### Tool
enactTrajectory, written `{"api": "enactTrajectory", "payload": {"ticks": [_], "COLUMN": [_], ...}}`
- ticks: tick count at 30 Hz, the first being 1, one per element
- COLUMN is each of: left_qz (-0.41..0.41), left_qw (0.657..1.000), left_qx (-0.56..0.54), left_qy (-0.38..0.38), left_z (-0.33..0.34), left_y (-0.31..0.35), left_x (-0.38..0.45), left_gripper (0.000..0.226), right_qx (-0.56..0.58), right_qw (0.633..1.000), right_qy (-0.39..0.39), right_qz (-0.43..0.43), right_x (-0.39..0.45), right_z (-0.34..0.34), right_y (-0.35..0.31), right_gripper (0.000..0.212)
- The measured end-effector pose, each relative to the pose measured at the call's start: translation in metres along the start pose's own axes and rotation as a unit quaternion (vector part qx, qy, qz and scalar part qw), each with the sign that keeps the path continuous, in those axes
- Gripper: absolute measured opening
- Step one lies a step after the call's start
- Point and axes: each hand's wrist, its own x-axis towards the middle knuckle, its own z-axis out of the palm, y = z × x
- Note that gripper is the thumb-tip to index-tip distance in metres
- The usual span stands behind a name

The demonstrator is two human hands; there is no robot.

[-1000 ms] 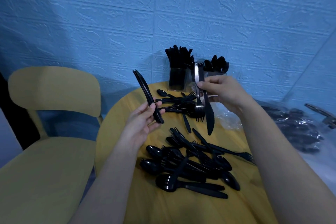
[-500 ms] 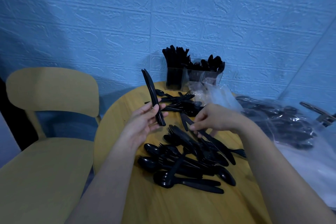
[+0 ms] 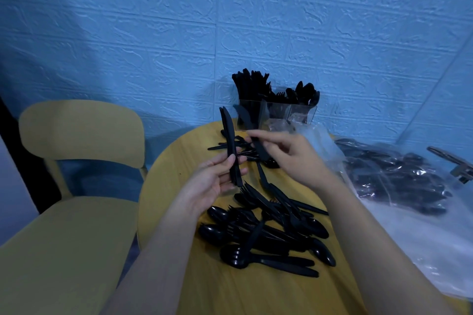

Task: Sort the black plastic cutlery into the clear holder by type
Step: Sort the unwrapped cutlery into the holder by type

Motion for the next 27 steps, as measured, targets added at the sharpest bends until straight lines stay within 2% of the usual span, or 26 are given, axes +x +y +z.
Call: {"api": "enactTrajectory", "payload": {"ticks": [4,12,17,22,27], "left_qz": [0.005,0.042,0.039,0.034,0.035], "left_qw": [0.999,0.999,0.999,0.999,0.998], "left_qx": [-0.031,-0.010,-0.003,0.011,0.054], "left_qy": [-0.010,-0.005,-0.019,-0.021,0.013], "left_z": [0.002,0.001,0.001,0.008,0.012], "left_y": [0.000,-0.001,0.002,0.008,0.011], "left_x": [-0.002,0.000,0.003,0.008,0.017], "left_gripper": [0.033,0.036,0.040,0.035,0.021], "right_qx": [-0.042,0.011,0.114,0.251,0.262], "right_qw": [0.999,0.999,0.992,0.963,0.958], "right_qy": [-0.022,0.045,0.050,0.068,0.074], "right_qz": [-0.004,0.022,0.029,0.066,0.086], "right_x": [0.000,0.010,0.017,0.024,0.030], "right_z": [0.025,0.050,0.043,0.038,0.031], "right_y": [0.012,0.019,0.019,0.023,0.028], "right_gripper": [0.030,0.034,0.039,0.046,0.044]}}
